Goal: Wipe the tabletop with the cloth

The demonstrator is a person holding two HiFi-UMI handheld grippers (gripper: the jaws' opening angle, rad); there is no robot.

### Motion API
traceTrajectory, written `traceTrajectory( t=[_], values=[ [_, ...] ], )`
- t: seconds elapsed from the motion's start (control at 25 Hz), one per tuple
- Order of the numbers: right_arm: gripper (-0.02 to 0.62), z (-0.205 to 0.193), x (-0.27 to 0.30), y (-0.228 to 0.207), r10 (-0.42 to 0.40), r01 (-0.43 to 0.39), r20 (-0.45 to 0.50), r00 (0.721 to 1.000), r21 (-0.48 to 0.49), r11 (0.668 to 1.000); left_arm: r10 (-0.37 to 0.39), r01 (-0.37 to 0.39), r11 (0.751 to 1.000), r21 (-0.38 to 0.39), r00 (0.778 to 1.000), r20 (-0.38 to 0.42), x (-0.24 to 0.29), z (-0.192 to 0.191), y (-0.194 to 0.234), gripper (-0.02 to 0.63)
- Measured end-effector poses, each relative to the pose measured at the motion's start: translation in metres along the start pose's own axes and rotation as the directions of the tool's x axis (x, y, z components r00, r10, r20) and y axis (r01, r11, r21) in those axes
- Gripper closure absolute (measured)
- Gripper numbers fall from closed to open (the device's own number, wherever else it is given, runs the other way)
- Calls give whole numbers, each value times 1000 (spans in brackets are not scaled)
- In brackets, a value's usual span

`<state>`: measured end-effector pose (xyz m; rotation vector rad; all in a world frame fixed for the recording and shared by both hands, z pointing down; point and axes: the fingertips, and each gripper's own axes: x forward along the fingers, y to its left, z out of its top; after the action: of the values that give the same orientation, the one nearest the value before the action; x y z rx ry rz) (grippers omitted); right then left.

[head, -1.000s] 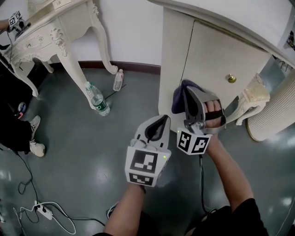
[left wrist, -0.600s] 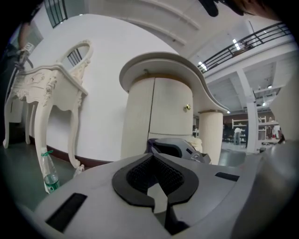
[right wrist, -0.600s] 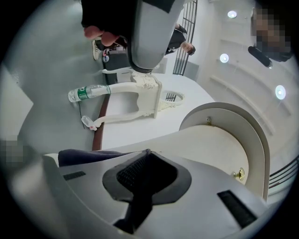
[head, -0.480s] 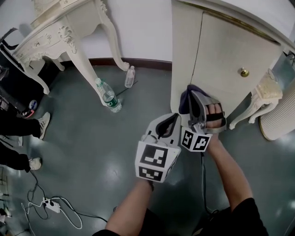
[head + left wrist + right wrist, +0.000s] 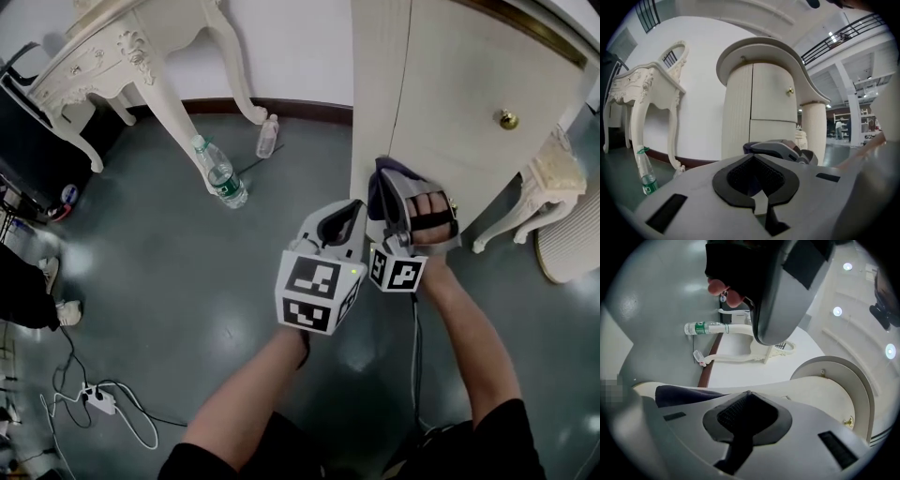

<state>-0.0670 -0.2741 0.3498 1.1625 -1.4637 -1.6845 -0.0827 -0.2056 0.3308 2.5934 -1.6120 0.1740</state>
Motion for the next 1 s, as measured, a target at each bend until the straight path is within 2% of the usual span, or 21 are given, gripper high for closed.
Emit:
traceTrajectory(
  t=[0.12, 0.28, 0.4, 0.6, 0.68, 0.8, 0.92, 1.0],
  values=[
    [569, 4, -2, 10, 15, -15, -1, 1000, -36, 999, -13, 13, 1000, 12, 999, -30, 6, -29, -2, 598],
    [569, 6, 2, 33, 67, -69, -24, 997, -54, 996, 37, -34, 999, 24, 986, -162, 12, -97, 13, 598],
    [569, 5, 1, 52, 105, -108, -32, 994, -100, 989, 45, -38, 999, 35, 973, -227, 13, -131, 27, 598],
    [569, 9, 1, 72, 136, -144, -61, 989, -137, 980, 82, -90, 996, -14, 959, -270, 0, -162, 59, 598],
    [569, 8, 1, 80, 156, -165, -74, 985, -137, 977, 78, -79, 997, 9, 961, -266, -3, -167, 62, 598],
    [569, 4, -3, 85, 159, -166, -88, 983, -69, 984, 41, -16, 995, 100, 968, -247, 2, -174, 54, 598],
    [569, 3, -7, 84, 136, -125, -109, 985, 100, 987, 12, 11, 993, 114, 979, -205, 11, -184, 47, 598],
    [569, 0, -5, 83, 115, -84, -132, 985, 222, 972, -6, 27, 993, 114, 983, -181, 20, -187, 44, 598]
  ],
)
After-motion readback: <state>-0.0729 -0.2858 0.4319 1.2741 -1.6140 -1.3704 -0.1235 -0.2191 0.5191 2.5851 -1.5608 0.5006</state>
